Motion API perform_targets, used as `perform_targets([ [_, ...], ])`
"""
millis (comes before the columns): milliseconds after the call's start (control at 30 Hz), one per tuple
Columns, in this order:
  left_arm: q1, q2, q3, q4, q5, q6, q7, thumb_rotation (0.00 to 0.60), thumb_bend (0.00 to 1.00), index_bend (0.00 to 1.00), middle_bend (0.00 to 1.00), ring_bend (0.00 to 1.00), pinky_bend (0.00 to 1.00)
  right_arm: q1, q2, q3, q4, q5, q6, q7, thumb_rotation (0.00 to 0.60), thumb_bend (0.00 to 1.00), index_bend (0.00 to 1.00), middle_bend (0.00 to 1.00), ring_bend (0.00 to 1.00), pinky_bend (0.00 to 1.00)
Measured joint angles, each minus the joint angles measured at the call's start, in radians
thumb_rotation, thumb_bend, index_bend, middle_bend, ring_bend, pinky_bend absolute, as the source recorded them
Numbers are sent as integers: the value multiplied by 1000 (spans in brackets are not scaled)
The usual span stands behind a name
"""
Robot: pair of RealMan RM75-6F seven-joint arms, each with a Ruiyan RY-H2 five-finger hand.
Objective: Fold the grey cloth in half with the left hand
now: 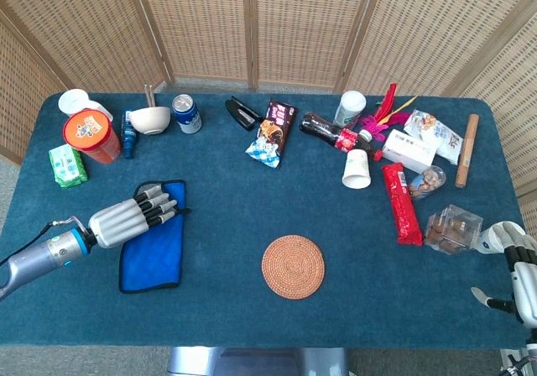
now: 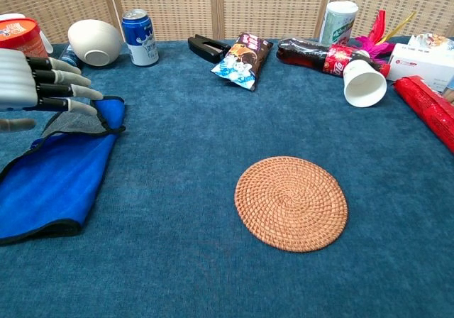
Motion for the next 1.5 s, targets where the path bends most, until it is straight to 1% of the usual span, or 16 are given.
perform_targets([
  [167,-24,-63,19,122,31,28,-58,600,578,97,0,0,128,0,3,4,3,9,-2,9,600,0,23,0,0,0],
  [267,-33,-82,32,175,42,43,-79,600,578,103,0,0,136,1,3,4,5,12,-5,9,600,0,23,0,0,0],
  [367,-38,-93,40,211,42,48,-97,600,578,107,0,0,137,3,2,4,5,13,-8,5,600,0,23,0,0,0],
  [567,-38,-114,38,227,8,24,-109,600,578,115,0,0,150,4,0,4,3,17,-12,0,600,0,23,0,0,0],
  [700,-39,-116,29,197,-24,-10,-103,600,578,133,0,0,150,4,0,4,3,17,-13,0,600,0,23,0,0,0],
  [833,-44,-110,17,142,-56,-57,-76,600,579,141,0,0,146,5,0,2,2,14,-16,-1,600,0,24,0,0,0],
  [967,-55,-99,2,63,-90,-120,-20,600,578,141,0,0,147,5,1,1,1,13,-16,0,600,0,23,0,0,0],
  [1200,-76,-77,-26,-52,-141,-196,65,600,577,141,0,0,148,5,4,1,2,14,-18,8,600,0,23,0,0,0],
  [1300,-85,-70,-40,-84,-167,-224,97,600,577,146,0,0,148,5,4,0,2,13,-19,9,600,0,23,0,0,0],
  [1500,-94,-66,-58,-113,-201,-261,135,600,577,163,0,0,147,5,5,1,2,14,-19,11,600,0,25,0,0,0],
])
